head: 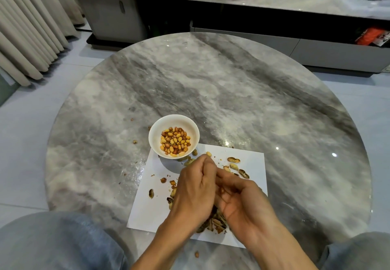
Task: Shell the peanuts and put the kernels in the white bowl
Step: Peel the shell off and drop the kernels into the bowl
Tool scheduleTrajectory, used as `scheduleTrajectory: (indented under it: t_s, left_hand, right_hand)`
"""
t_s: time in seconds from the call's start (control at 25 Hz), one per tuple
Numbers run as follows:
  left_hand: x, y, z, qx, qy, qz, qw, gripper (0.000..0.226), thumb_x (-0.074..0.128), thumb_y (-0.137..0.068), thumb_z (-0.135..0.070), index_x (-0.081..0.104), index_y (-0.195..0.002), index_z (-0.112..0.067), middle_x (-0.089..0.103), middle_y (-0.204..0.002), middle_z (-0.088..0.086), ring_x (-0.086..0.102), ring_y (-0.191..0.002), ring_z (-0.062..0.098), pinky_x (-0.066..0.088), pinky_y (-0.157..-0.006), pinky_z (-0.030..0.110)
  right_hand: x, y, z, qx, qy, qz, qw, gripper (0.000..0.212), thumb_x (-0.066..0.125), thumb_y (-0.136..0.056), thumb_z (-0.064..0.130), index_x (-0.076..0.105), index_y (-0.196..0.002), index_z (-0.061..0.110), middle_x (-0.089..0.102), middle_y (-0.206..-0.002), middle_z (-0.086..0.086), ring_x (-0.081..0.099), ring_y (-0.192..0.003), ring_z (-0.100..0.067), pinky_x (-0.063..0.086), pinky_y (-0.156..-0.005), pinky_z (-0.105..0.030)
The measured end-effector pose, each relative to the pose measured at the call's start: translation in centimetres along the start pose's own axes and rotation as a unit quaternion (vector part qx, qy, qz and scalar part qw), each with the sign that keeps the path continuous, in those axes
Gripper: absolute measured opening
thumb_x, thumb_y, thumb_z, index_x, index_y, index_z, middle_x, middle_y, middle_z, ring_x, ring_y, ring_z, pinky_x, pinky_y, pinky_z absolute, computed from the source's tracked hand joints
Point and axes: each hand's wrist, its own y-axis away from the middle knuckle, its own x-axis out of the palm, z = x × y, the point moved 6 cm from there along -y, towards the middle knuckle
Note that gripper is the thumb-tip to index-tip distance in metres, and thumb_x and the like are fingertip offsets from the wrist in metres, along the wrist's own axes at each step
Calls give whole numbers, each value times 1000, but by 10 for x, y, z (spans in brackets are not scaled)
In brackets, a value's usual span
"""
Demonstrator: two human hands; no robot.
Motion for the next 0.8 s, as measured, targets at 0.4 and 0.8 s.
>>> scheduleTrajectory:
  t_s: [0.4, 0.8]
  left_hand:
    - [1, 0, 13, -169, 336, 27, 926, 20, 54, -99, -5, 74, -100, -7, 58, -70, 9, 46, -60, 11, 40, -54, 21]
    - [4, 5, 14, -291, 541, 39, 788, 36, 35, -95, 10, 60, -121, 9, 70, -112, 28, 72, -100, 32, 60, -83, 32]
  right_hand:
    - [-9, 0, 11, -69, -15, -48, 996, 28, 52, -90, -17, 63, -114, -6, 73, -107, -24, 74, -99, -28, 59, -84, -31]
    - [-13, -2, 21, -73, -32, -64, 995, 27, 48, -93, -14, 64, -114, -7, 73, -107, -21, 72, -100, -24, 61, -78, -28]
